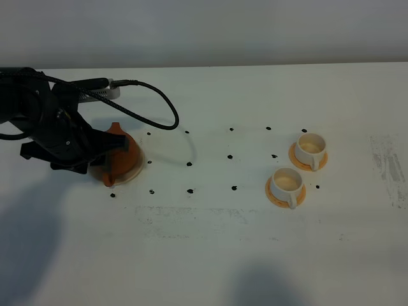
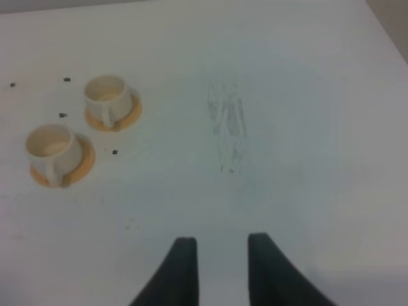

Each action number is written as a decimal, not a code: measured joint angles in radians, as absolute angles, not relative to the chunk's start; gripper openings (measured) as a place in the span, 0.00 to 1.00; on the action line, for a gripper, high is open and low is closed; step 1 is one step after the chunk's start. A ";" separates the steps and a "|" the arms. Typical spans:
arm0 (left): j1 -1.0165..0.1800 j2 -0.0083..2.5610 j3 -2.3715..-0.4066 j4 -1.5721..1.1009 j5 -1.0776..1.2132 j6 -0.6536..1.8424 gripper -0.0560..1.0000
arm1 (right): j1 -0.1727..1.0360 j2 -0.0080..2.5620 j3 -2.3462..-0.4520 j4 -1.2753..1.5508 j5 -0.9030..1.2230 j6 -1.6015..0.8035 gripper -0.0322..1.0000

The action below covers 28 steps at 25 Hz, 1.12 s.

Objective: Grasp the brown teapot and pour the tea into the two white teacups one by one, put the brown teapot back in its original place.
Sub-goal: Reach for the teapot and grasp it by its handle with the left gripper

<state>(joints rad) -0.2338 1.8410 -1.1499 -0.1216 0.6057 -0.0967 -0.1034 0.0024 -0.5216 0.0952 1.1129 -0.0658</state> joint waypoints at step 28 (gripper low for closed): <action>-0.253 1.900 -1.152 -0.096 0.595 -0.115 0.43 | -0.103 0.002 -0.522 0.095 1.113 -0.066 0.24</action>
